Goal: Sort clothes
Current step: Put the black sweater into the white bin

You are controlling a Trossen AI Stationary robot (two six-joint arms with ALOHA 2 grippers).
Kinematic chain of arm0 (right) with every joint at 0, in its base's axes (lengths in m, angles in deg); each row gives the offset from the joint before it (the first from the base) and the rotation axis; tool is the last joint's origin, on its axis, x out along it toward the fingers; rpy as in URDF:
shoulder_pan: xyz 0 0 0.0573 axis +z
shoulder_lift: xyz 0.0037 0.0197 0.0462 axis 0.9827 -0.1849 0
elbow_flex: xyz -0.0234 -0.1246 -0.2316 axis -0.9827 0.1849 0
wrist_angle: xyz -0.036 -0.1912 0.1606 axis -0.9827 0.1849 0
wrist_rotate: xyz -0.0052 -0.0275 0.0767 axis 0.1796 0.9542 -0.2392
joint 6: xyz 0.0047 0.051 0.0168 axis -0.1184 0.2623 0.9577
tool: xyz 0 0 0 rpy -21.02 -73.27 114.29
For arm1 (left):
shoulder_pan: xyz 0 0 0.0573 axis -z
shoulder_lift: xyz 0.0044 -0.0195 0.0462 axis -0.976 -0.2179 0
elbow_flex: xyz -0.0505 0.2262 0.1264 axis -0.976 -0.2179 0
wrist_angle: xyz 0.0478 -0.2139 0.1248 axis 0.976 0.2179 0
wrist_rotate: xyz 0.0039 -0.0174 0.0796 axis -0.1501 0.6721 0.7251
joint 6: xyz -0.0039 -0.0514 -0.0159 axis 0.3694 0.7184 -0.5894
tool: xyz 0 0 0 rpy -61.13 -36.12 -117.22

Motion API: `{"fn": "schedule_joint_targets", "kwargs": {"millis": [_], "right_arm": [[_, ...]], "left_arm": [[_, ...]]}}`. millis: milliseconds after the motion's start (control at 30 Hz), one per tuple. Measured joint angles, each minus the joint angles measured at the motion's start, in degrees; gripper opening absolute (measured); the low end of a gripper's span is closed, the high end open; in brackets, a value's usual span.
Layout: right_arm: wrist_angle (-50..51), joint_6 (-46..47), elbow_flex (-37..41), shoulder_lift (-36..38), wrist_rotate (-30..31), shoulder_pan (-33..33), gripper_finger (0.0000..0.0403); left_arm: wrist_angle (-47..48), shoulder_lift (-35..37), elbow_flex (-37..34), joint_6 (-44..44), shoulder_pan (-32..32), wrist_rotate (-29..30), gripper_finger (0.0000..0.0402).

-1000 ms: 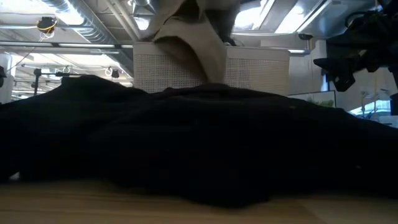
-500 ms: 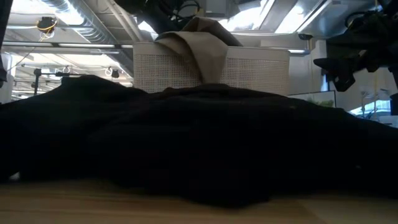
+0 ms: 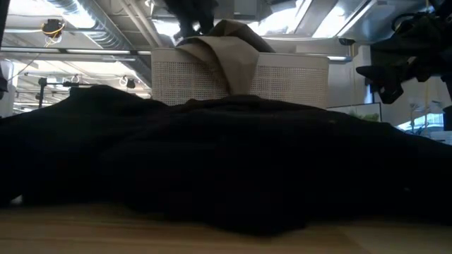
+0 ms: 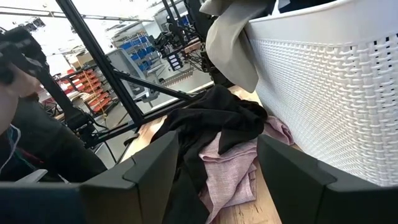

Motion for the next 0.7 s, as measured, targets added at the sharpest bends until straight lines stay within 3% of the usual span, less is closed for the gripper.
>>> {"fn": "schedule_joint_targets", "kwargs": {"millis": [400, 700], "right_arm": [[0.0, 0.0, 0.0, 0.0, 0.0, 0.0, 0.0237], [0.0, 0.0, 0.0, 0.0, 0.0, 0.0, 0.0237]], "left_arm": [[-0.8, 16.4, -5.5, -3.1, 9.7, -0.8, 0.0230], [-3.5, 28.8, -20.9, 2.6, 22.5, -1.1, 0.0230]]}}
